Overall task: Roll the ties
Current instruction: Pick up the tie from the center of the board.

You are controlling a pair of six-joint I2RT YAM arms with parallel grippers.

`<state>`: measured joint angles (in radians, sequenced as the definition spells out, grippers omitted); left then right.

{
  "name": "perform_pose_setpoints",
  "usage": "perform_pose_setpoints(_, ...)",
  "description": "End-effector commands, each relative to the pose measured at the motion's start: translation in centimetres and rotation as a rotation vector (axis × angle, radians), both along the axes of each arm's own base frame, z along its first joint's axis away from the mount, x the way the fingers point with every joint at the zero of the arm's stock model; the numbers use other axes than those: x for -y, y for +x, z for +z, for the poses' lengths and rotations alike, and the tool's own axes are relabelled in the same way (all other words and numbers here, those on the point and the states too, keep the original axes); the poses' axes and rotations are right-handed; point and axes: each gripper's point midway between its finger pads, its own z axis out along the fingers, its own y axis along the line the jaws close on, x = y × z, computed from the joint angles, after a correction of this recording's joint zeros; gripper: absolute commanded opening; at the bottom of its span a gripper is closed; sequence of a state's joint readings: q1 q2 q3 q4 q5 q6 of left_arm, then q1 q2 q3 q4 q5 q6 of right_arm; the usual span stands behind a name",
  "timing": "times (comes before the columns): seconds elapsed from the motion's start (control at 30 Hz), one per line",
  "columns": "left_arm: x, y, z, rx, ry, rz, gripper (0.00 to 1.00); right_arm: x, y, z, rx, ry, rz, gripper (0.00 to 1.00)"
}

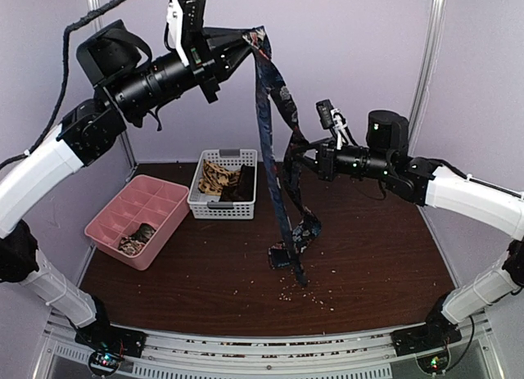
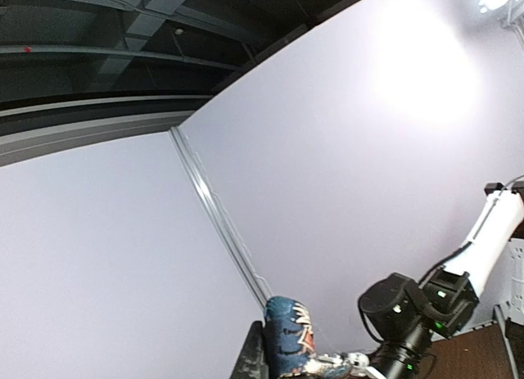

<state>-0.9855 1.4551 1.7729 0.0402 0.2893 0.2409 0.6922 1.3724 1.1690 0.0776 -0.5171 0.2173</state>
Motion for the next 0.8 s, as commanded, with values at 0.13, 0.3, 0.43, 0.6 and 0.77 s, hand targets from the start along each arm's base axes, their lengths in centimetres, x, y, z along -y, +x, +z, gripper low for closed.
perform_pose_setpoints(0.13, -0.9, 2.4, 1.2, 0.018, 0.016, 0.154, 0.0, -2.4, -3.8, -2.4, -0.056, 0.04, 0.155, 0.48)
perform_pose_setpoints(0.3, -1.2, 2.5, 1.0, 0.016, 0.036, 0.177, 0.0, -0.8, -3.7, -5.0, -0.067, 0.024, 0.08, 0.82)
perform_pose_setpoints(0.43, -1.9, 2.4, 1.4, 0.026, 0.034, 0.193, 0.0, -0.1, -3.6, -7.3, -0.068, 0.013, 0.046, 1.0)
perform_pose_setpoints(0.6, -2.5, 2.8, 1.8, 0.032, 0.036, 0.241, 0.0, -0.5, -3.5, -10.6, -0.098, 0.013, -0.01, 1.0)
perform_pose_setpoints(0.77, -3.3, 2.9, 2.4, 0.035, 0.017, 0.27, 0.0, -1.8, -3.1, -12.3, -0.073, -0.016, -0.09, 1.0)
